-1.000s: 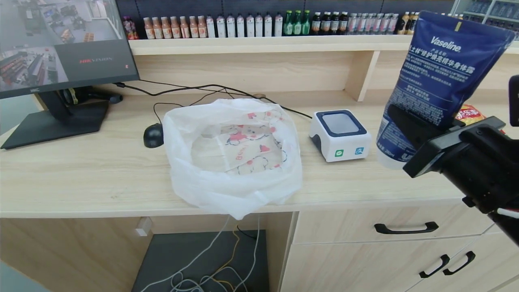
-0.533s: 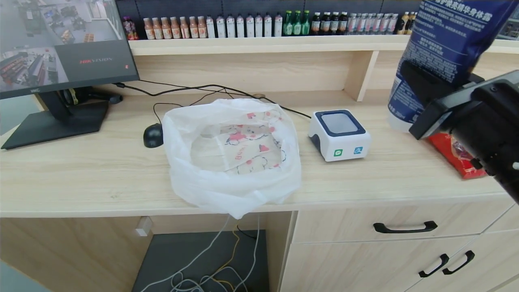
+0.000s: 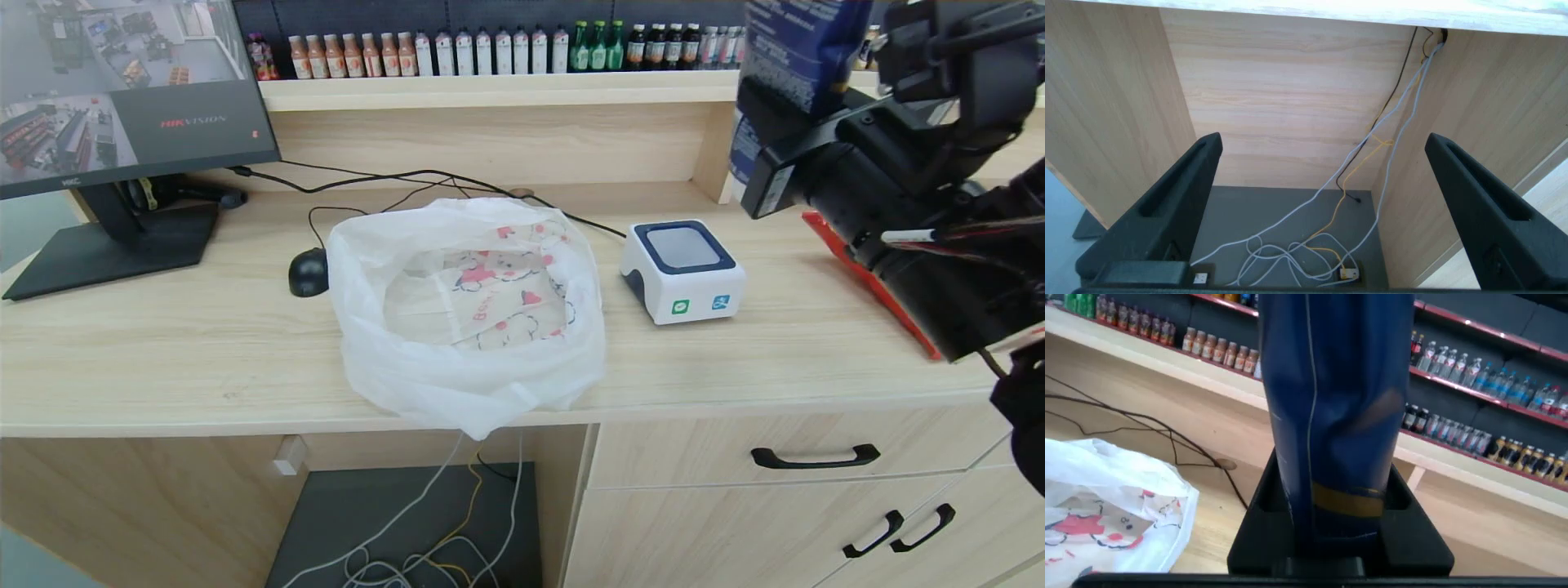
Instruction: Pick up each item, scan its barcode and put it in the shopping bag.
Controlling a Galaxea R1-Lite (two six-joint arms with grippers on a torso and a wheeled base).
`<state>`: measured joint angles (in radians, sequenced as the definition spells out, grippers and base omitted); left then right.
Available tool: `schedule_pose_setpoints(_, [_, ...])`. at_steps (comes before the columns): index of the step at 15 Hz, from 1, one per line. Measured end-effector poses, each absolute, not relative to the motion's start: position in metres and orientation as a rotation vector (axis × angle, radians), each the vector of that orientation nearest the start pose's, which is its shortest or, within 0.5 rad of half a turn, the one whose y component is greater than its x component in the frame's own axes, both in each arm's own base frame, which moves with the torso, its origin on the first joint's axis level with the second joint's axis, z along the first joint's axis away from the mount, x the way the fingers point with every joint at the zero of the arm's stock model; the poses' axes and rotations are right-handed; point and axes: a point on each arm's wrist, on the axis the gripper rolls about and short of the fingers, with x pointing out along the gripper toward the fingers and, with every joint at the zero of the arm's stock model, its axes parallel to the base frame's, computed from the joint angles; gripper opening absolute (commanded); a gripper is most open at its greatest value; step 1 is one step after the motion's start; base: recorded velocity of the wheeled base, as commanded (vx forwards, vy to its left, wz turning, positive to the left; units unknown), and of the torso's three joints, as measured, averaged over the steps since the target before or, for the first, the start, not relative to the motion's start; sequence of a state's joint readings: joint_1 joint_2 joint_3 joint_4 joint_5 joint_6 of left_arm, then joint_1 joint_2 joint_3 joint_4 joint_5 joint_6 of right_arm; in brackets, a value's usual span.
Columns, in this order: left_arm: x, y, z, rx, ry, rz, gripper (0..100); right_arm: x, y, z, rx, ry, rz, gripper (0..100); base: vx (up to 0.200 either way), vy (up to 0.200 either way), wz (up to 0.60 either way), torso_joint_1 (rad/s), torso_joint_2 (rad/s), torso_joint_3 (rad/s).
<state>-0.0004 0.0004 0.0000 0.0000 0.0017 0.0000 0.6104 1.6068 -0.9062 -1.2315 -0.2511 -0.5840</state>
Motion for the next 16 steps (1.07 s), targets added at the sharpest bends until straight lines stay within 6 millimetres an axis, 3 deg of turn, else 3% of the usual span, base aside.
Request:
schedule_pose_setpoints(2, [-0.023, 0.000, 0.075, 0.000, 0.000, 0.001, 100, 0.243, 0.159, 0.290, -0.414, -0.580, 0.241, 0, 0.000, 0.000, 0.00, 0.000, 0.00, 0.000])
schedule_pose_setpoints(11, [-0.023, 0.000, 0.075, 0.000, 0.000, 0.001, 100, 0.291, 0.114, 0.265, -0.781, -0.641, 0.427, 0, 0.000, 0.000, 0.00, 0.000, 0.00, 0.000])
schedule_pose_setpoints(16, [-0.023, 0.000, 0.075, 0.000, 0.000, 0.000, 100, 0.301, 0.104, 0.270, -0.912, -0.736, 0.505, 0, 0.000, 0.000, 0.00, 0.000, 0.00, 0.000])
